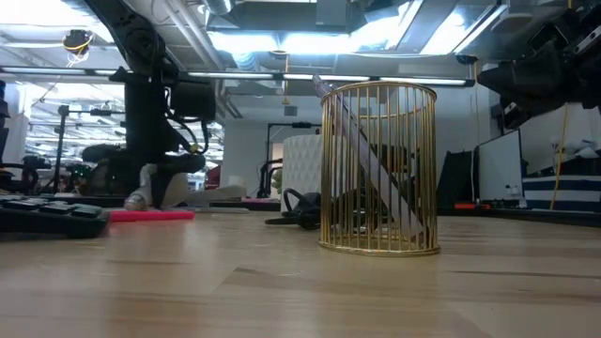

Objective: Screw lightbulb
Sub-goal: Insert the lightbulb into the lamp

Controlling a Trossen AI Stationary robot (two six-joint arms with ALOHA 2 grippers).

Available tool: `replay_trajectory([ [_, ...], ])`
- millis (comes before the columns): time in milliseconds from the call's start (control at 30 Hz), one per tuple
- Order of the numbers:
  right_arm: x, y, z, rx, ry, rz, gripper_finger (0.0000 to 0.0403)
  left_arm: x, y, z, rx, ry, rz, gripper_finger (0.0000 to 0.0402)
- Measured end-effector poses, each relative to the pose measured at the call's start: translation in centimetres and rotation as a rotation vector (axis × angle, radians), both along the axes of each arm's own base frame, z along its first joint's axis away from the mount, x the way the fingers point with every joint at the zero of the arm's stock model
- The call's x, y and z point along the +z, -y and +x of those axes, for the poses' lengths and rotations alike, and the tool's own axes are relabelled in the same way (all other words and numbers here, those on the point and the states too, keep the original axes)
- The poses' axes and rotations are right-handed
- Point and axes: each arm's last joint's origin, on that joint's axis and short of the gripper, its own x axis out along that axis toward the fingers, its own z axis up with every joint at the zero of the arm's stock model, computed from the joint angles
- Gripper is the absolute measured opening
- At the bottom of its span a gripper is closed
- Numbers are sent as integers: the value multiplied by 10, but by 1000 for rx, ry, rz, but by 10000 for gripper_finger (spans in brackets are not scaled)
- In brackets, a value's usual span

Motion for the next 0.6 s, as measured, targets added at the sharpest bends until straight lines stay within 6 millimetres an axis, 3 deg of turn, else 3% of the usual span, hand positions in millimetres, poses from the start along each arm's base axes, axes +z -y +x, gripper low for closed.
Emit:
replay_trajectory([
  [333, 0, 0, 0, 0, 0, 0, 12, 3, -5, 12, -69, 122, 24, 144],
  [600, 0, 0, 0, 0, 0, 0, 12, 23, -8, 20, -108, 282, 122, 149],
])
